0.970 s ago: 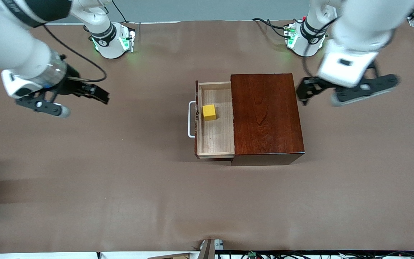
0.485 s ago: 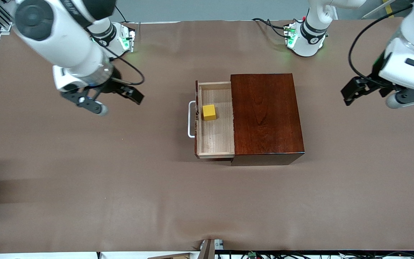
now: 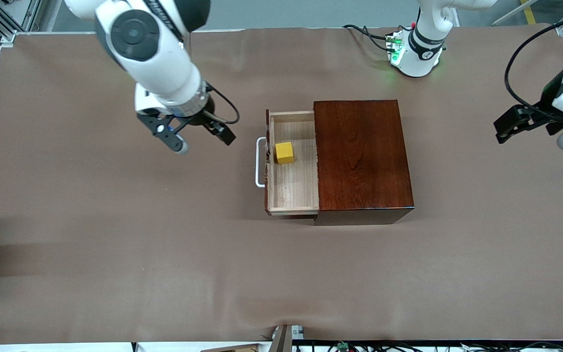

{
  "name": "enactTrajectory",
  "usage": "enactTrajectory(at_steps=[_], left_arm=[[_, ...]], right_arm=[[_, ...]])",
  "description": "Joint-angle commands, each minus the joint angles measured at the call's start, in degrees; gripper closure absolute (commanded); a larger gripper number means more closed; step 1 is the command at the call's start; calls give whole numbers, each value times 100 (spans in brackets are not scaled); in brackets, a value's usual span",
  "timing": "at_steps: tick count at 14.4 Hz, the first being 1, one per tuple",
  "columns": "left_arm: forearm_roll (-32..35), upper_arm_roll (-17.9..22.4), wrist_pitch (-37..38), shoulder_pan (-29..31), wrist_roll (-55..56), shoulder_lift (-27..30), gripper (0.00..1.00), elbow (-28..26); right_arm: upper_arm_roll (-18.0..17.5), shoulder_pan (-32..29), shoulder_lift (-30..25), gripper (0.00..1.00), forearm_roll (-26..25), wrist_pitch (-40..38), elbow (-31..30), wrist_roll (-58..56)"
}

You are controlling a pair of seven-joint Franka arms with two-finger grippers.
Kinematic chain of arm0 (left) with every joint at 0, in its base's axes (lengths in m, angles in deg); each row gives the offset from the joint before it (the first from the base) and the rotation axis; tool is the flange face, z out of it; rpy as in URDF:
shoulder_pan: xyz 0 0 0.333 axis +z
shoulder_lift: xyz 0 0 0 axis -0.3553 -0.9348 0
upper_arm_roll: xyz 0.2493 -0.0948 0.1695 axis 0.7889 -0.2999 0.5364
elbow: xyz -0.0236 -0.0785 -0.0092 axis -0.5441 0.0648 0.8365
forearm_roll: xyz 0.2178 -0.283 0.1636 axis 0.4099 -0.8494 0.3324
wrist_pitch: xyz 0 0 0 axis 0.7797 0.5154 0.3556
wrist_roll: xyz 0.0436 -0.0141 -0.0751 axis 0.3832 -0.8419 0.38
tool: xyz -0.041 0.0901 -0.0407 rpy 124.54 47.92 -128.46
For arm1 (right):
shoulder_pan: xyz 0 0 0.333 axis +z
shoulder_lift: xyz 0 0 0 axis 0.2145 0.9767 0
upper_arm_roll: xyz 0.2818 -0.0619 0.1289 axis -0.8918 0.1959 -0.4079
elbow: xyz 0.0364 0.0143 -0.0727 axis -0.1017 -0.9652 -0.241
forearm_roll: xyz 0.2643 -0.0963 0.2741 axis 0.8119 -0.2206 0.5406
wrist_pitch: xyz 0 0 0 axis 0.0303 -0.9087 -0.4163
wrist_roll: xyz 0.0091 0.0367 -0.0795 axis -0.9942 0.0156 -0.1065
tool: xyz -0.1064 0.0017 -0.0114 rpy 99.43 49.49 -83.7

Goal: Open drawer, take yellow block, close drawer
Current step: 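Move the right gripper over the yellow cube in the drawer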

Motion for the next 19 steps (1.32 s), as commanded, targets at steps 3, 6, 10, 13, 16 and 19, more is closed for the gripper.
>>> enactTrajectory(at_steps=[3,6,10,13,16,19], left_arm=[[-67,-84,-232,159,-157,462,0,-657],[-67,-460,-530,544,-165,796,0,-1254],[-242,-664,-918,792,-375,1280,0,-2002],[-594,-682,-918,994,-648,1325,0,-2029],[-595,-708,-901,977,-710,1333,0,-2012],[-595,-699,-892,977,-1105,1325,0,-1985]], right_arm=[[52,426,425,0,18,566,141,1421],[52,708,767,0,18,1005,141,2001],[43,884,1040,0,18,1305,158,2732],[43,893,1190,0,35,1332,185,3014],[43,972,1366,0,62,1437,185,3312],[43,1007,1506,0,71,1499,185,3357]])
